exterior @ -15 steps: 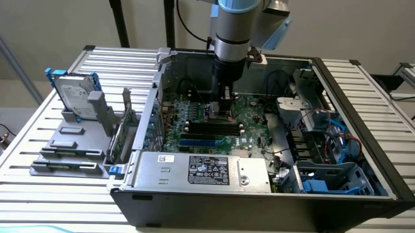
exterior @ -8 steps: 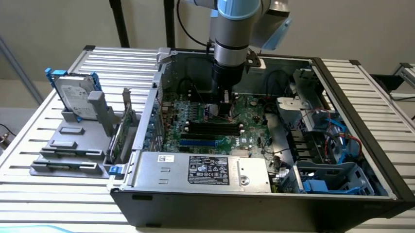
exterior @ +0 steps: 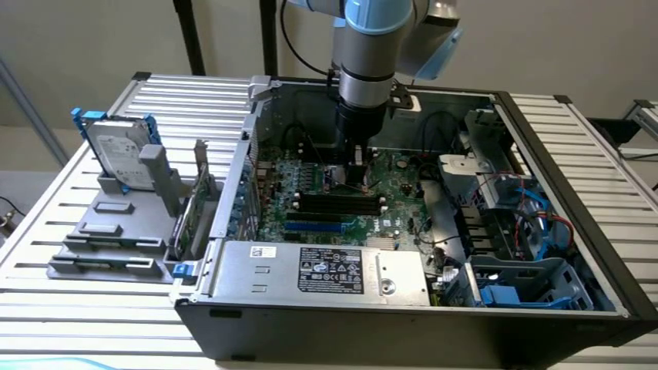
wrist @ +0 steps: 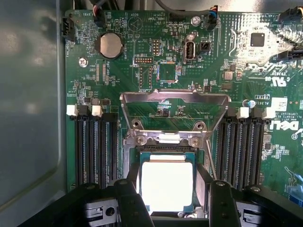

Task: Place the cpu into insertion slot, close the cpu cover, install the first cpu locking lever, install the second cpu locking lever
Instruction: 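Place the cpu into insertion slot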

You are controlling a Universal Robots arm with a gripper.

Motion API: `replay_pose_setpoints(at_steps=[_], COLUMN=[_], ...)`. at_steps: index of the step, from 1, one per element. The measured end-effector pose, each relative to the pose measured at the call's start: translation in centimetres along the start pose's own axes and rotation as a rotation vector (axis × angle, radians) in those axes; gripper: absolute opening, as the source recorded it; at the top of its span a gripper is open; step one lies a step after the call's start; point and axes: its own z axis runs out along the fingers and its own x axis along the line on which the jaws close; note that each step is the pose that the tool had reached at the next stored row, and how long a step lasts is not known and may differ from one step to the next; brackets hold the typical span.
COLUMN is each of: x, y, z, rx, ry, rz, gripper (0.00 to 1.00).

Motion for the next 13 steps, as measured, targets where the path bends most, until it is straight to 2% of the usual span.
replay_pose_setpoints(at_steps=[8,13], x=[-0.02,-0.02], y=[0.01,0.11], z=[0.19,0.24], rx=[0.0072,0.0085], ry=[-0.0002,-0.0001], rz=[0.004,0.014], gripper=[0.55,0.55])
